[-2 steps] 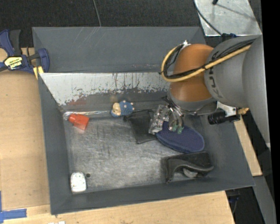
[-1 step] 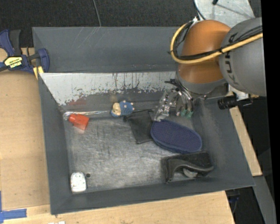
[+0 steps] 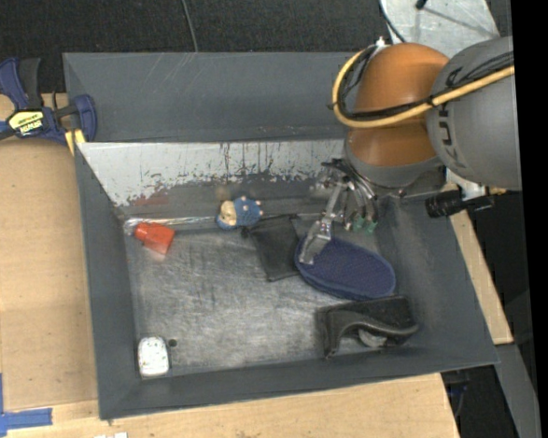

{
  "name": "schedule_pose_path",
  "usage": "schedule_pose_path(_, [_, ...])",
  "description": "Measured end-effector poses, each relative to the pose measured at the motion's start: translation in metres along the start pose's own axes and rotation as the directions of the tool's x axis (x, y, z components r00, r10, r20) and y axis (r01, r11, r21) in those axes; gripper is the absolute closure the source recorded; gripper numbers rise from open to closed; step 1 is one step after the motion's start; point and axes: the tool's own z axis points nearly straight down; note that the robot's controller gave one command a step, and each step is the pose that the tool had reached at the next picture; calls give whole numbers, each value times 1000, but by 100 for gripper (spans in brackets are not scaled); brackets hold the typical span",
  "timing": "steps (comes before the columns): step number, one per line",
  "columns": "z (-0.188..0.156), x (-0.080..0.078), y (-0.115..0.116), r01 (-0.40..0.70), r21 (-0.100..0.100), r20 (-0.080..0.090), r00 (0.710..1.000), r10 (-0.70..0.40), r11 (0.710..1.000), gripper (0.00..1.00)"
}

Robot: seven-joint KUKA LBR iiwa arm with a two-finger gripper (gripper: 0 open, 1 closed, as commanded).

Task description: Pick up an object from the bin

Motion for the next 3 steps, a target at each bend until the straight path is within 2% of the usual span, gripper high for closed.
schedule_pose_path(1, [70, 21, 10, -145, 3, -6, 989, 145, 989, 0])
schedule_pose_path(2, [67, 19, 10, -143, 0, -1, 990, 143, 990, 100])
schedule_pose_path(3, [67, 19, 10, -143, 1, -1, 990, 143, 990, 0])
